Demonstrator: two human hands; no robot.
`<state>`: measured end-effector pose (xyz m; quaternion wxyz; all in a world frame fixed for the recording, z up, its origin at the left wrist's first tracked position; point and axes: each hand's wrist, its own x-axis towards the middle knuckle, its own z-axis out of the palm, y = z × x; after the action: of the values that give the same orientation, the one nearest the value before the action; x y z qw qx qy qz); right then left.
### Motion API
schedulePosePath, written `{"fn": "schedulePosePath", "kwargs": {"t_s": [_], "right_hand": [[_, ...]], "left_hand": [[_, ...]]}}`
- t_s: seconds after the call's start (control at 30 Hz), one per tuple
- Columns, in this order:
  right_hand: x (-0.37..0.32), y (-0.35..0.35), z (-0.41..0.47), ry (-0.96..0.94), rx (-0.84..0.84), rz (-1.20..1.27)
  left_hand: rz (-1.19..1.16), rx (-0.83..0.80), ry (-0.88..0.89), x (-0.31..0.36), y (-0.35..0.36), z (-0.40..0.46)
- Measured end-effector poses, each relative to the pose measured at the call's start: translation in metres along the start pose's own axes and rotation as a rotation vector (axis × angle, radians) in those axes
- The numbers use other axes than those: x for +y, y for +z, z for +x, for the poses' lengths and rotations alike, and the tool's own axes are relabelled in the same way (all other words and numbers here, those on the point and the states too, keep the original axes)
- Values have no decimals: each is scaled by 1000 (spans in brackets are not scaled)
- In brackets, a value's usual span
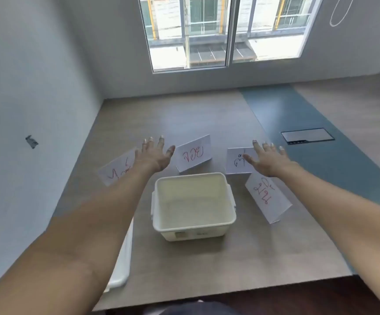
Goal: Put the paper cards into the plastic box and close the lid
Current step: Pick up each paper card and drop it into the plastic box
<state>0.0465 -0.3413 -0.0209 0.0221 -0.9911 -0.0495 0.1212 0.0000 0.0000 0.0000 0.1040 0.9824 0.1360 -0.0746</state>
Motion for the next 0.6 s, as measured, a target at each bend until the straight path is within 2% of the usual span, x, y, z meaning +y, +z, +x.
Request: {"fn": "schedulePosePath", "kwargs": {"t_s": [0.23,0.37,0.5,0.6], "right_hand": [[25,65,-30,81,-42,-33],[26,85,-40,144,-41,45],[29,103,-50,176,-2,74],[30,107,-52,221,7,213]], "left_hand": [[-56,-125,-75,-34,65,-28],[-155,-52,-39,-39,89,-51],[-378,85,54,-46,118,-78],[-523,108,86,-52,133,-80]]}}
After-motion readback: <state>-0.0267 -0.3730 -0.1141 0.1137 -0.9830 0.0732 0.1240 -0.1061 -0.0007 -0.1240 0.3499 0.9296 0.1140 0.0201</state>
